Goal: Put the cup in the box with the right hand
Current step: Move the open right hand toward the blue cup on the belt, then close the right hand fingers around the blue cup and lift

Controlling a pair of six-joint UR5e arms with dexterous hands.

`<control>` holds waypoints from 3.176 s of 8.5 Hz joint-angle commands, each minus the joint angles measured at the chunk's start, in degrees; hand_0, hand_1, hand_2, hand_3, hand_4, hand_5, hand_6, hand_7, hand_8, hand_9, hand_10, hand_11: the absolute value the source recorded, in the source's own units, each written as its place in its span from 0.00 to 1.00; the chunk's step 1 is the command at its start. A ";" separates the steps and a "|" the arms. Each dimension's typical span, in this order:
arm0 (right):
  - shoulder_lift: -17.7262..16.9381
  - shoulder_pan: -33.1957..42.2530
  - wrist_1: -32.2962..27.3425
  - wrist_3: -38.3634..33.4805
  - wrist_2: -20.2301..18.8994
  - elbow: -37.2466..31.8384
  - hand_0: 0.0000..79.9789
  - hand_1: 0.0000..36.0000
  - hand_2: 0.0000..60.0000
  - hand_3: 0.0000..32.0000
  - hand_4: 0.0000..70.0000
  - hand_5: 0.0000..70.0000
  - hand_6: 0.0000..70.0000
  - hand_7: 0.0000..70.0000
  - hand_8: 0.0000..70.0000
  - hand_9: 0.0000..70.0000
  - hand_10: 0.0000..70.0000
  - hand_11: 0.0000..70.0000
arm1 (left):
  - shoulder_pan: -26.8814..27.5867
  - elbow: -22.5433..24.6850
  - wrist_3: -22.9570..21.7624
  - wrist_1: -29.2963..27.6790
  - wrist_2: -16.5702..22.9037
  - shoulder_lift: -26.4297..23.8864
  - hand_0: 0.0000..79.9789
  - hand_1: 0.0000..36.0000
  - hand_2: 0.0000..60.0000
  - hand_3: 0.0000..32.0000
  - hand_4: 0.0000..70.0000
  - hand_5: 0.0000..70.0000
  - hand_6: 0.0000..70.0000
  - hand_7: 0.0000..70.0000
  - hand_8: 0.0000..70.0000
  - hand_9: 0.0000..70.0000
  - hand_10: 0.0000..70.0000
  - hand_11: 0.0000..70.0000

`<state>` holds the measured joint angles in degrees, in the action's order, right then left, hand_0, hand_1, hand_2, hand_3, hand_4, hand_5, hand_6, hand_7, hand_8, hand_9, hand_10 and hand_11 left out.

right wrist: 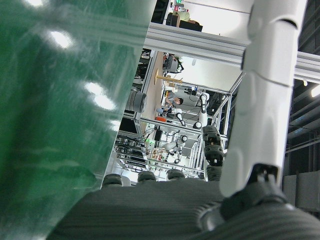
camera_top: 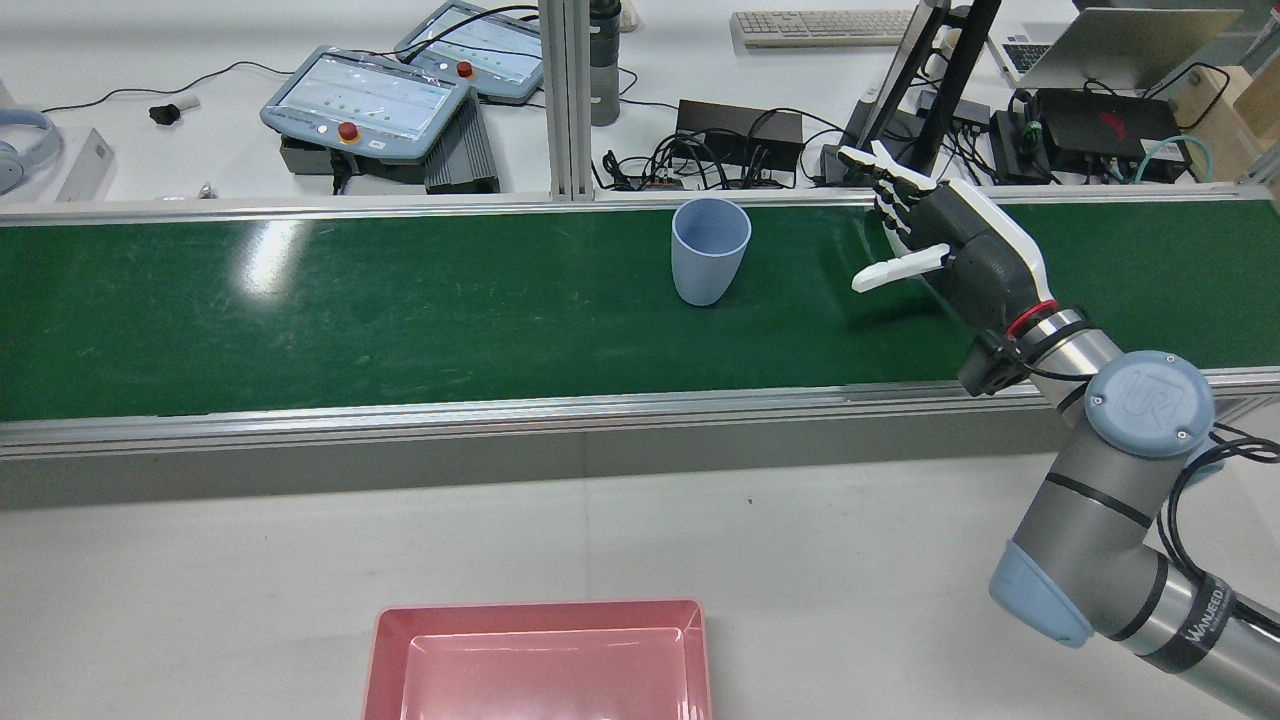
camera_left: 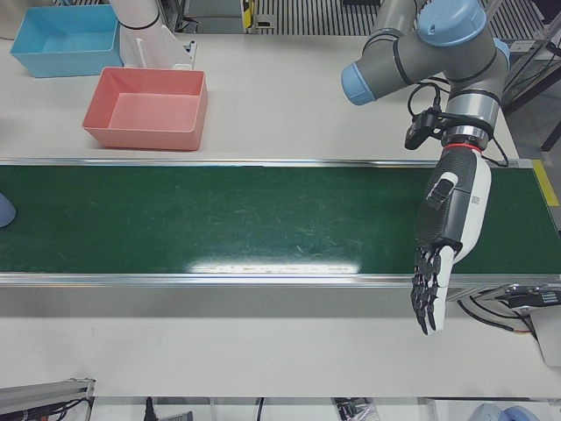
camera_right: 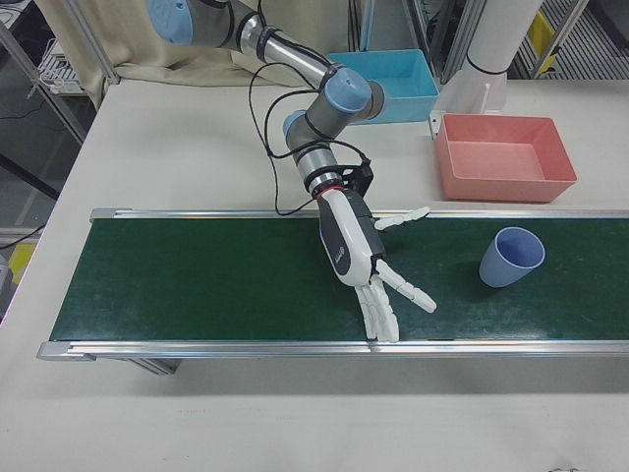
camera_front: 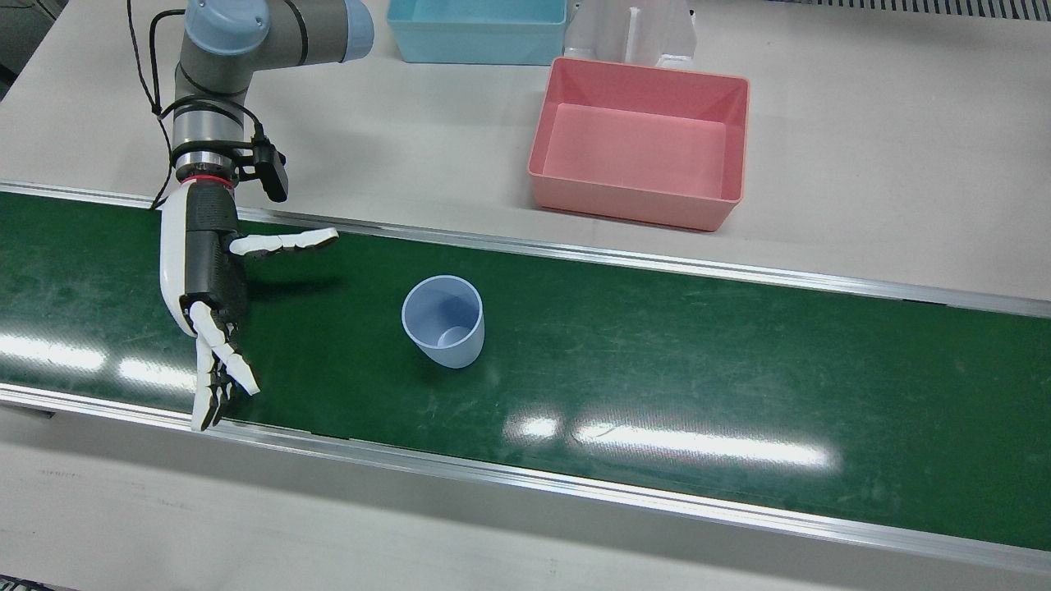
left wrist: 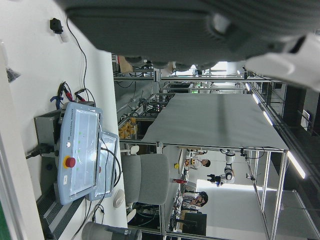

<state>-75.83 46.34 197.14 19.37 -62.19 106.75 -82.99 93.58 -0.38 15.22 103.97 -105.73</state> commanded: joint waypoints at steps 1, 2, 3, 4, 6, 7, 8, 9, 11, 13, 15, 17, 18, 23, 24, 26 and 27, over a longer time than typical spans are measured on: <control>0.33 -0.55 0.00 -0.03 0.05 0.04 0.76 0.50 0.00 0.00 0.00 0.10 0.01 0.00 0.00 0.00 0.00 0.00 | -0.07 0.02 0.03 -0.01 0.00 0.00 0.00 0.00 0.00 0.00 0.00 0.00 0.00 0.00 0.00 0.00 0.00 0.00; 0.33 -0.72 0.00 -0.03 0.05 0.04 0.75 0.52 0.00 0.00 0.00 0.10 0.01 0.00 0.00 0.00 0.00 0.00 | 0.02 0.02 0.03 -0.01 0.00 0.00 0.00 0.00 0.00 0.00 0.00 0.00 0.00 0.00 0.00 0.00 0.00 0.00; 0.33 -0.98 0.00 -0.03 0.49 0.13 0.74 0.55 0.00 0.00 0.00 0.10 0.01 0.00 0.00 0.00 0.00 0.00 | 0.02 0.02 0.03 -0.01 0.00 0.00 0.00 0.00 0.00 0.00 0.00 0.00 0.00 0.00 0.00 0.00 0.00 0.00; 0.33 -1.25 0.00 0.05 0.84 0.13 0.75 0.55 0.00 0.00 0.00 0.10 0.01 0.00 0.00 0.00 0.00 0.00 | 0.02 -0.07 -0.06 -0.01 0.00 0.00 0.00 0.00 0.00 0.00 0.00 0.00 0.00 0.00 0.00 0.00 0.00 0.00; 1.12 -1.69 0.00 0.06 0.84 0.13 0.76 0.50 0.00 0.00 0.00 0.10 0.01 0.00 0.00 0.00 0.00 0.00 | -0.07 0.02 0.03 -0.01 0.00 0.00 0.00 0.00 0.00 0.00 0.00 0.00 0.00 0.00 0.00 0.00 0.00 0.00; 1.29 -2.12 0.00 0.14 1.19 0.13 0.73 0.60 0.00 0.00 0.00 0.10 0.02 0.00 0.00 0.00 0.00 0.00 | 0.02 0.02 -0.06 -0.01 0.00 0.00 0.00 0.00 0.00 0.00 0.00 0.00 0.00 0.00 0.00 0.00 0.00 0.00; 1.38 -2.56 0.00 0.14 1.54 0.04 0.76 0.50 0.00 0.00 0.00 0.10 0.02 0.00 0.00 0.00 0.00 0.00 | 0.02 0.02 0.03 -0.01 0.00 0.00 0.00 0.00 0.00 0.00 0.00 0.00 0.00 0.00 0.00 0.00 0.00 0.00; 1.73 -2.74 0.00 0.14 1.55 0.04 0.75 0.52 0.00 0.00 0.01 0.10 0.02 0.00 0.00 0.00 0.00 0.00 | -0.07 0.02 -0.06 -0.01 0.00 0.00 0.00 0.00 0.00 0.00 0.00 0.00 0.00 0.00 0.00 0.00 0.00 0.00; 1.82 -3.01 0.09 0.14 1.55 0.04 0.77 0.47 0.00 0.00 0.02 0.10 0.02 0.00 0.00 0.00 0.00 0.00 | -0.07 -0.07 0.03 -0.01 0.00 0.00 0.00 0.00 0.00 0.00 0.00 0.00 0.00 0.00 0.00 0.00 0.00 0.00; 1.82 -3.10 0.09 0.14 1.55 0.04 0.75 0.52 0.00 0.00 0.01 0.10 0.02 0.00 0.00 0.00 0.00 0.00 | 0.02 0.02 -0.06 -0.01 0.00 0.00 0.00 0.00 0.00 0.00 0.00 0.00 0.00 0.00 0.00 0.00 0.00 0.00; 1.82 -3.18 0.09 0.14 1.55 0.04 0.74 0.55 0.00 0.00 0.01 0.10 0.02 0.00 0.00 0.00 0.00 0.00 | 0.02 0.02 0.03 -0.01 0.00 0.00 0.00 0.00 0.00 0.00 0.00 0.00 0.00 0.00 0.00 0.00 0.00 0.00; 1.82 -3.36 0.09 0.14 1.64 -0.05 0.73 0.56 0.00 0.00 0.02 0.10 0.02 0.00 0.00 0.00 0.00 0.00 | 0.02 0.02 0.03 -0.01 0.00 0.00 0.00 0.00 0.00 0.00 0.00 0.00 0.00 0.00 0.00 0.00 0.00 0.00; 1.82 -3.45 0.09 0.23 1.55 -0.05 0.76 0.47 0.00 0.00 0.02 0.10 0.02 0.00 0.00 0.00 0.00 0.00 | 0.02 0.02 -0.06 -0.01 0.00 0.00 0.00 0.00 0.00 0.00 0.00 0.00 0.00 0.00 0.00 0.00 0.00 0.00; 1.65 -3.53 0.00 -0.03 1.72 -0.57 0.74 0.52 0.01 0.00 0.03 0.10 0.02 0.00 0.00 0.00 0.00 0.00 | 0.02 0.02 0.03 -0.01 0.00 0.00 0.00 0.00 0.00 0.00 0.00 0.00 0.00 0.00 0.00 0.00 0.00 0.00; 1.47 -3.45 0.09 -0.03 2.85 -0.57 0.72 0.57 0.02 0.00 0.02 0.09 0.03 0.00 0.00 0.01 0.00 0.00 | 0.02 0.02 -0.06 -0.01 0.00 0.00 0.00 0.00 0.00 0.00 0.00 0.00 0.00 0.00 0.00 0.00 0.00 0.00; 1.38 -3.53 0.00 -0.21 3.74 -0.57 0.69 0.84 0.49 0.00 0.01 0.11 0.05 0.05 0.01 0.03 0.00 0.01 | -0.07 0.02 -0.06 -0.01 0.00 0.00 0.00 0.00 0.00 0.00 0.00 0.00 0.00 0.00 0.00 0.00 0.00 0.00; 1.47 -3.53 0.00 -0.21 3.83 -0.66 0.66 1.00 1.00 0.00 0.00 0.14 0.07 0.12 0.04 0.08 0.04 0.10 | 0.02 0.02 0.03 -0.01 0.00 0.00 0.00 0.00 0.00 0.00 0.00 0.00 0.00 0.00 0.00 0.00 0.00 0.00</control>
<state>-74.42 42.82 197.16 19.22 -58.89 106.19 -82.99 93.60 -0.39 15.21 103.97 -105.73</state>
